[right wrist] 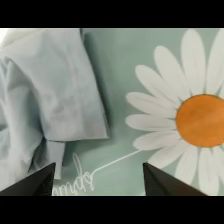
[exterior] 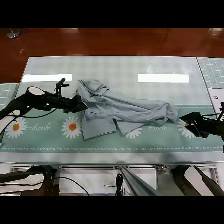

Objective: Fold the shirts.

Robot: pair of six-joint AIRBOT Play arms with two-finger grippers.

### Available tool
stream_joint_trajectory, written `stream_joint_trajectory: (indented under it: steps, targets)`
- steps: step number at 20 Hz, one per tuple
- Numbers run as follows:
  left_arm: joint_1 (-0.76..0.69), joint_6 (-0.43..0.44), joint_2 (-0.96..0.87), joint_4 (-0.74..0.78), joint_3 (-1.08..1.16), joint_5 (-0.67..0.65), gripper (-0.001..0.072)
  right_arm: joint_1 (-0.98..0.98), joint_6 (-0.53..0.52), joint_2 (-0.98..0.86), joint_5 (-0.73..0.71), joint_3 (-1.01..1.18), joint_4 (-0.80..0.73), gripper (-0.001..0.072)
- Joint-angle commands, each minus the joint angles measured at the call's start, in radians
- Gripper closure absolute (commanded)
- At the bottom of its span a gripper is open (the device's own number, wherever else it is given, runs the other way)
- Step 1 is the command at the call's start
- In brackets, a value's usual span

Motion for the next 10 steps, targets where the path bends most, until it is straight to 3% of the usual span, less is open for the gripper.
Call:
stream_joint_trajectory:
  steps: [1,7,10]
  targets:
    - [-0.006,0.020,-0.001,-0.007,0.035,-0.028,0.0686,0.000,0.019,-0.058,-0.013,0.008,-0.021,0.0095]
    - [-0.006,0.020,-0.002,-0.007,0.037,-0.029,0.0686,0.095,-0.067,-0.260,-0.113,0.024,0.200,0.0095]
    - [-0.006,0.017,-0.002,-0.007,0.037,-0.033,0.0686,0.176,-0.066,-0.364,-0.121,0.128,0.223,0.0095]
